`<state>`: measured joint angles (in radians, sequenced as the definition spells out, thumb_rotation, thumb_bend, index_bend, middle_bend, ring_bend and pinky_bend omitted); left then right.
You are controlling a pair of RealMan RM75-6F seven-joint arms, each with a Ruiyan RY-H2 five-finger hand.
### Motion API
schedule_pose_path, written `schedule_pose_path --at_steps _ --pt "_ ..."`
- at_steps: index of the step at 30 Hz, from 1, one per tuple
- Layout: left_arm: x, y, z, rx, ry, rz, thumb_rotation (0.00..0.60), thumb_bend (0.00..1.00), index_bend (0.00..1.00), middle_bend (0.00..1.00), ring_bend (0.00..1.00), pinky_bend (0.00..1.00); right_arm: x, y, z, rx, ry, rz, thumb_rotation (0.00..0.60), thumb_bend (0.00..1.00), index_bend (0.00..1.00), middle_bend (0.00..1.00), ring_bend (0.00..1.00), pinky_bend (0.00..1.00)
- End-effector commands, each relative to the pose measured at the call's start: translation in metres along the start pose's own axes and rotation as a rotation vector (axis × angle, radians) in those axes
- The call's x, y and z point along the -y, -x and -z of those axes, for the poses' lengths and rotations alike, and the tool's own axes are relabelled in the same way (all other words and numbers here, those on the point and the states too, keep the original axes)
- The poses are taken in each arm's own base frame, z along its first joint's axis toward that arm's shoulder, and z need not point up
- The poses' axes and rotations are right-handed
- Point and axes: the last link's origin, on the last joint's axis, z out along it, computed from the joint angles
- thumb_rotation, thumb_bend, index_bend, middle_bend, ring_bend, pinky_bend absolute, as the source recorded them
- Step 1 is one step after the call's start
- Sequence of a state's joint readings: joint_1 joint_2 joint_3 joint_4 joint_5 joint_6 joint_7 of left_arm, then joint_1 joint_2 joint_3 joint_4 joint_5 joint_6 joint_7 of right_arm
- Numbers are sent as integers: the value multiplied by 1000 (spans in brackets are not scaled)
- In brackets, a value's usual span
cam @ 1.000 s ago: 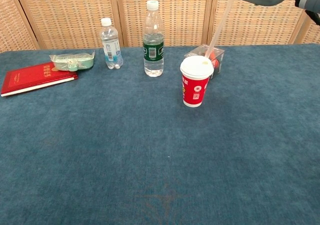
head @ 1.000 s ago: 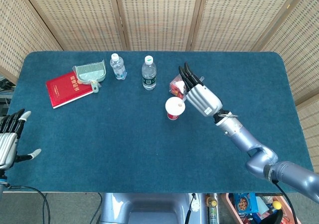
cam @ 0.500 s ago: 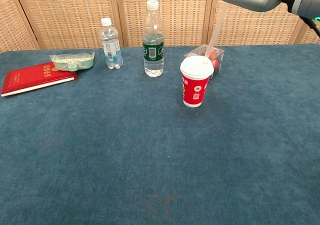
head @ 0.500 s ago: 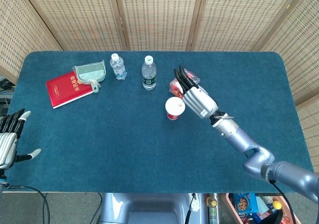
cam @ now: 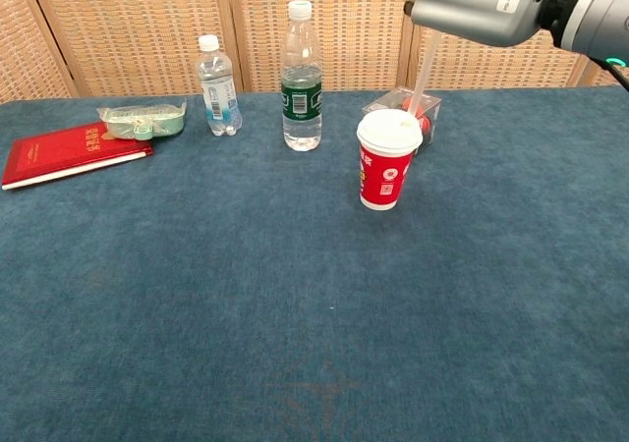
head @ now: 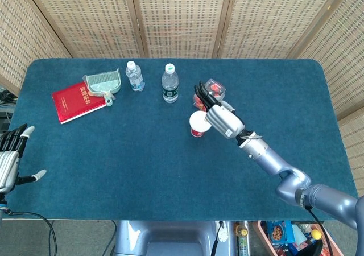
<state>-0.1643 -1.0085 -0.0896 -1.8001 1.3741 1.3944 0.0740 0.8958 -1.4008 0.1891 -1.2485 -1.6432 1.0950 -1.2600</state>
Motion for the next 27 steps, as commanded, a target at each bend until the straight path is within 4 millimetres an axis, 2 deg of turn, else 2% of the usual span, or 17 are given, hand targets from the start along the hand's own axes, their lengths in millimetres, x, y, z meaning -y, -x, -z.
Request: schedule_pose_path --at_steps 1,8,27 --pt "0 0 0 0 0 0 600 57 0 0 0 0 5 -4 0 -16 -13 26 600 587 684 247 0 102" --pt "0 0 0 1 -1 0 600 57 0 0 0 0 15 -13 -2 -50 -42 44 600 588 684 244 0 102" --pt "4 -1 -2 6 -8 13 600 57 0 0 0 0 47 -19 -8 -29 -133 108 600 587 684 227 0 102"
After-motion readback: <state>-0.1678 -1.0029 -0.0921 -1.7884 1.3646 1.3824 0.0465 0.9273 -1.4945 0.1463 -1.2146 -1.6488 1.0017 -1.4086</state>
